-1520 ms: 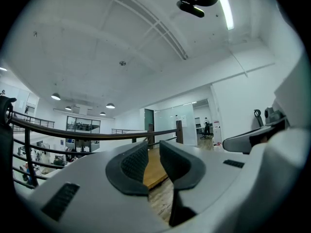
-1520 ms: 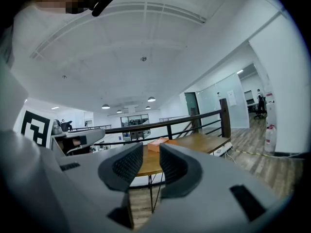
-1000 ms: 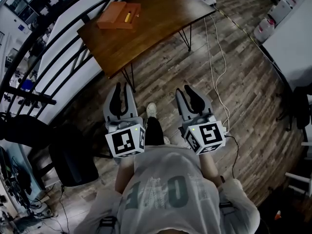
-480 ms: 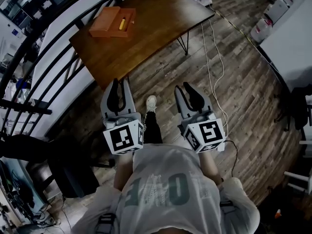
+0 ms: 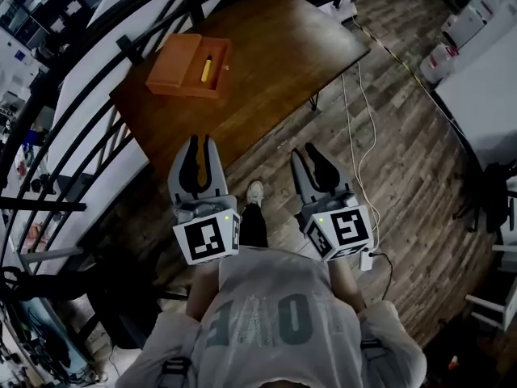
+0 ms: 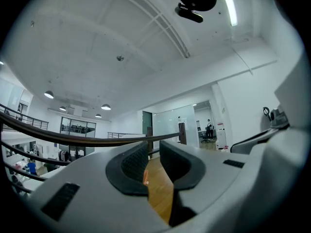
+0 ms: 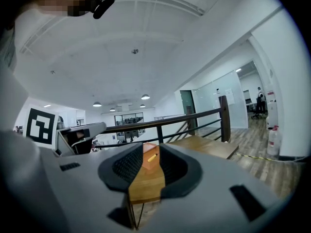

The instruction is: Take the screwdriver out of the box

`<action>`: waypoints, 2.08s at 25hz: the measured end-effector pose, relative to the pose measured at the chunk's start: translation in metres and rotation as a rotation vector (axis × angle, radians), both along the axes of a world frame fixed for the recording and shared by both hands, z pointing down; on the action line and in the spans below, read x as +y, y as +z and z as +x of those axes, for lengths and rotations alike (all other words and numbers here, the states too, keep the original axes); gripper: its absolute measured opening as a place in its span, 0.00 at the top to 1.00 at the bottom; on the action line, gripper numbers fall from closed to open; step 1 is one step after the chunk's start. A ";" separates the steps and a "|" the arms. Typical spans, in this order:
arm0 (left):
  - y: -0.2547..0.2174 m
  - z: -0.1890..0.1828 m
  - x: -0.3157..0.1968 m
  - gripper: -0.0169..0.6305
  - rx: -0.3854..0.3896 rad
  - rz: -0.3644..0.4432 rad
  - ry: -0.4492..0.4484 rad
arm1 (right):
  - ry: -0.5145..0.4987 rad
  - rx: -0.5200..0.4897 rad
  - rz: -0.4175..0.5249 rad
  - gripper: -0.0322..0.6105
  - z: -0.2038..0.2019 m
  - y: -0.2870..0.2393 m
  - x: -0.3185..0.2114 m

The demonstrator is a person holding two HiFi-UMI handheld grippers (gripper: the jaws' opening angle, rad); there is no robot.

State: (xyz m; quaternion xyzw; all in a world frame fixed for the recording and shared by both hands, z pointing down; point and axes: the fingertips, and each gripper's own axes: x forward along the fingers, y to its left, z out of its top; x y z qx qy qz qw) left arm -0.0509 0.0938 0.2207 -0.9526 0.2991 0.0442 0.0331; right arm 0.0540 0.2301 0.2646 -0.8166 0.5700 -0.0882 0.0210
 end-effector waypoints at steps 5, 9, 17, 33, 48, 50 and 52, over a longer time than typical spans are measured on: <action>-0.003 0.039 -0.061 0.86 0.010 -0.004 -0.003 | -0.025 0.000 -0.019 0.79 0.035 -0.003 -0.067; -0.003 0.071 -0.109 0.86 0.030 0.006 -0.020 | -0.052 0.017 -0.029 0.79 0.065 -0.007 -0.121; -0.010 0.114 -0.170 0.86 0.017 -0.011 -0.018 | -0.086 0.003 -0.015 0.79 0.104 -0.013 -0.198; -0.011 0.145 -0.202 0.86 -0.001 -0.013 -0.151 | -0.204 -0.023 -0.054 0.79 0.152 0.002 -0.241; -0.009 0.162 -0.222 0.86 -0.010 -0.009 -0.200 | -0.224 0.002 -0.011 0.79 0.181 -0.010 -0.268; -0.007 0.161 -0.226 0.86 -0.014 -0.007 -0.208 | -0.236 0.000 -0.013 0.79 0.180 -0.008 -0.272; -0.003 0.159 -0.229 0.86 -0.018 -0.016 -0.218 | -0.251 0.000 -0.019 0.79 0.179 -0.006 -0.276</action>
